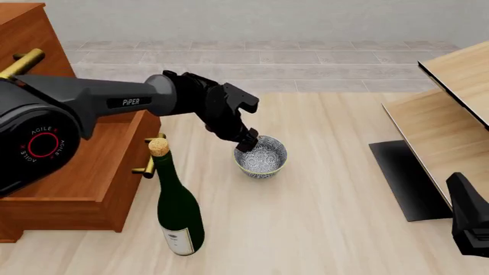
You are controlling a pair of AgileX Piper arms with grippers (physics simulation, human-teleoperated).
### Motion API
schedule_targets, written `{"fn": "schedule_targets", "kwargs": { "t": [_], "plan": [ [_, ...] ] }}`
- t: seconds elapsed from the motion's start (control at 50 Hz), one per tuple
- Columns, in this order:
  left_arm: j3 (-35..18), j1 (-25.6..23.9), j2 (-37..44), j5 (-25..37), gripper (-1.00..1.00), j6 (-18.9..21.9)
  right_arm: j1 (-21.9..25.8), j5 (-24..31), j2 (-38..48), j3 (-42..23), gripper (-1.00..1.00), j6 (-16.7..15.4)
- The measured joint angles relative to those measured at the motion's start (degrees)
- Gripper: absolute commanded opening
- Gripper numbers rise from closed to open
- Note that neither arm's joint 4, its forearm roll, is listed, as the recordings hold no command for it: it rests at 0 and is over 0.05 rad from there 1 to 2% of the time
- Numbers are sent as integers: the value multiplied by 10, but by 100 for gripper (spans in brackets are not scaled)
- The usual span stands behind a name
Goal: Put the bowl on top of the cabinet.
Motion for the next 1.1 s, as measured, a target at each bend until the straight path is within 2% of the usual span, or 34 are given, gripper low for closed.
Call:
{"fn": "schedule_targets", "kwargs": {
  "t": [1.0, 1.02, 1.1],
  "plan": [
    [28, -9, 8, -13, 100, 6, 0, 0, 0, 0, 100, 0],
    [31, -10, 6, -16, -100, 5, 0, 0, 0, 0, 100, 0],
    [37, -12, -3, -28, -100, 4, 0, 0, 0, 0, 100, 0]
  ]
}}
